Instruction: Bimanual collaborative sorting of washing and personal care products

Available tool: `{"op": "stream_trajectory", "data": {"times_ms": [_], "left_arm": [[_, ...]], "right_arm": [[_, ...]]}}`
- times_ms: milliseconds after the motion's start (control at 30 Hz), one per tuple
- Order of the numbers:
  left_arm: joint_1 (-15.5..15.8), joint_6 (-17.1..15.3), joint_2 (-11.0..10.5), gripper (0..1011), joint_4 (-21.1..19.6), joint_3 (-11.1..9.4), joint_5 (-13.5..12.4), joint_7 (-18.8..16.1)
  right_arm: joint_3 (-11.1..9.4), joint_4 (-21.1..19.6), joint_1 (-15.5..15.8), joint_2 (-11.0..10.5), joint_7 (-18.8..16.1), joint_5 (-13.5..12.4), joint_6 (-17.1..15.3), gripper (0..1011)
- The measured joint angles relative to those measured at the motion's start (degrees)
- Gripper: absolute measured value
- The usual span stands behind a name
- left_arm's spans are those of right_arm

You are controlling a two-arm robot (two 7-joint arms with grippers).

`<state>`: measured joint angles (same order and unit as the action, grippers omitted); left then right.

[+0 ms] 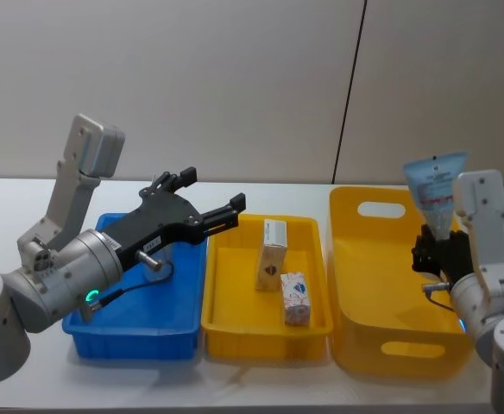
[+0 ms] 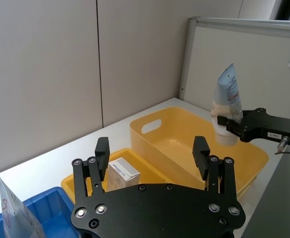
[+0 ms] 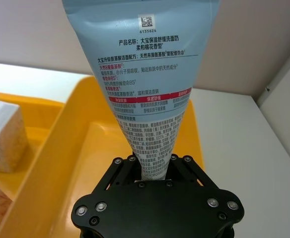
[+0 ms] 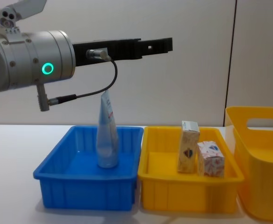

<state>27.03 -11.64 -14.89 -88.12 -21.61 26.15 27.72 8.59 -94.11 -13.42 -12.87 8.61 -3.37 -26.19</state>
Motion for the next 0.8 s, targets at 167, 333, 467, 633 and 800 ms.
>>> {"op": "stream_trajectory", "data": {"times_ms": [167,333,467,633,800], "left_arm": [[0.0,0.0,0.0,1001,0.0,0.0,0.0,0.0],[0.0,0.0,0.0,1001,0.0,0.0,0.0,0.0],[0.0,0.0,0.0,1001,0.0,0.0,0.0,0.0],[0.0,0.0,0.0,1001,0.0,0.0,0.0,0.0],[0.0,0.0,0.0,1001,0.0,0.0,0.0,0.0]], "right_arm": [[0.1,1.1,0.1,0.0,0.7,0.8,0.0,169],[0.2,2.0,0.1,0.1,1.2,1.4,-0.1,216],[0.3,2.4,0.1,0.1,1.4,1.8,-0.1,360],[0.3,2.8,0.2,0.1,1.7,2.1,-0.1,563],[0.3,3.1,0.2,0.1,1.8,2.2,-0.1,706]]}}
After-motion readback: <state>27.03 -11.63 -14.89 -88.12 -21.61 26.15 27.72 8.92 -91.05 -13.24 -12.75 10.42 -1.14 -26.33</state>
